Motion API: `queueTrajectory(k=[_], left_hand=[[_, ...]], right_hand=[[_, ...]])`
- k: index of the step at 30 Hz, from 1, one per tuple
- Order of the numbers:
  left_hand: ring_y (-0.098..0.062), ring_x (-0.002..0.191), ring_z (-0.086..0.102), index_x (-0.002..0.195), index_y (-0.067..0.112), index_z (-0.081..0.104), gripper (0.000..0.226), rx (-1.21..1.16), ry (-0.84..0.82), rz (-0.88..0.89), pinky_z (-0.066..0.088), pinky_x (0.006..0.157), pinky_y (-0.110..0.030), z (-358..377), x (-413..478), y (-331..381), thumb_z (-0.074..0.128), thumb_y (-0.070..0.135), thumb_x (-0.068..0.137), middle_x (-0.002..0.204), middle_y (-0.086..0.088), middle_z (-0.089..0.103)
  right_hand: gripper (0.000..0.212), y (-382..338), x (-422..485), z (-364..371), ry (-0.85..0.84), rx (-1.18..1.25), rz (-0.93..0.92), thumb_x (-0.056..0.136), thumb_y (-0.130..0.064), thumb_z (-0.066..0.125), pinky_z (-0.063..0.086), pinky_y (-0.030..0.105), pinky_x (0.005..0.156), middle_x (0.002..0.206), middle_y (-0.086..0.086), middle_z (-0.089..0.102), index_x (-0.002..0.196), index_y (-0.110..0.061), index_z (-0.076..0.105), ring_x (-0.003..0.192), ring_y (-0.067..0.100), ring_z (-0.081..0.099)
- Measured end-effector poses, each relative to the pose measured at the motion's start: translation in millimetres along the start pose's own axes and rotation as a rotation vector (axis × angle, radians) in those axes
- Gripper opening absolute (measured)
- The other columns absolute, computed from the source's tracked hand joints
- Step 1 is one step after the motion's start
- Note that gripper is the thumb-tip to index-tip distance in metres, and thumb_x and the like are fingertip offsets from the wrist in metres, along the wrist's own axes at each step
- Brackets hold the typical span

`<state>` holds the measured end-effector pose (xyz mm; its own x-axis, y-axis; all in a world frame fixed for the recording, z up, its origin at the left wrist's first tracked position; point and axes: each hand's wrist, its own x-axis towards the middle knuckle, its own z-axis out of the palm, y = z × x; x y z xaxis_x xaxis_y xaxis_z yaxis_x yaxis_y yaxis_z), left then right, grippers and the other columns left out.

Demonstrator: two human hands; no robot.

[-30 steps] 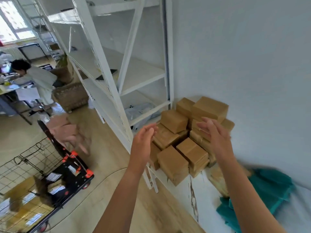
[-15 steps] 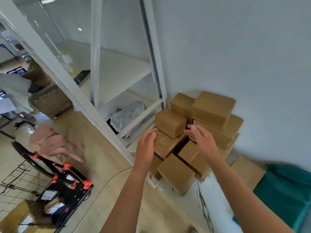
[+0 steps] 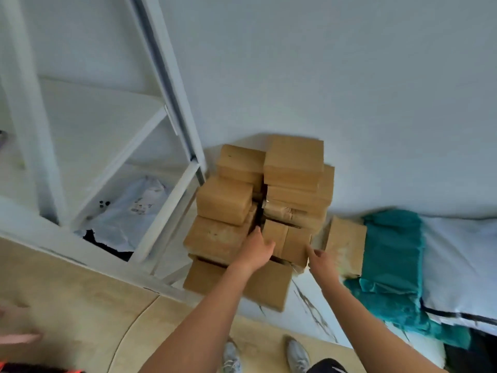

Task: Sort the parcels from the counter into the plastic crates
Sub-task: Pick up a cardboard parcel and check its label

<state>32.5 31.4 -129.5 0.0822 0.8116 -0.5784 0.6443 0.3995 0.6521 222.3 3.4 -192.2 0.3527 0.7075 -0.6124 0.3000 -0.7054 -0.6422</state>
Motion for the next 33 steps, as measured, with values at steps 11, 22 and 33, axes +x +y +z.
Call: queueTrajectory(k=[11,22,33], left_hand=[[-0.023,0.081,0.065,0.134,0.001,0.058,0.046,0.080,-0.072,0.151,0.046,0.071,-0.034,-7,22,11,0.044,0.037,0.109,0.086,-0.005,0.067],[0.001,0.042,0.048,0.114,0.010,0.064,0.033,-0.164,0.073,0.380,0.036,0.042,-0.016,-2,-39,62,0.045,0.037,0.111,0.067,0.005,0.055],[-0.019,0.097,0.066,0.158,0.009,0.038,0.051,0.052,0.098,0.151,0.054,0.088,-0.035,5,-29,23,0.049,0.022,0.110,0.136,-0.008,0.062]], right_hand=[[0.039,-38,-51,-22,0.117,0.287,0.091,0.105,-0.049,0.053,0.057,0.053,0.097,0.118,0.011,0.060,0.123,-0.015,0.050,0.112,0.032,0.062],[0.044,-50,-93,-105,0.198,0.295,-0.142,0.102,-0.054,0.054,0.056,0.050,0.097,0.116,0.000,0.060,0.129,-0.021,0.048,0.104,0.021,0.061],[0.049,-8,-36,-22,-0.071,0.369,-0.005,0.106,-0.038,0.054,0.049,0.050,0.110,0.137,0.007,0.059,0.150,-0.018,0.044,0.119,0.026,0.060]])
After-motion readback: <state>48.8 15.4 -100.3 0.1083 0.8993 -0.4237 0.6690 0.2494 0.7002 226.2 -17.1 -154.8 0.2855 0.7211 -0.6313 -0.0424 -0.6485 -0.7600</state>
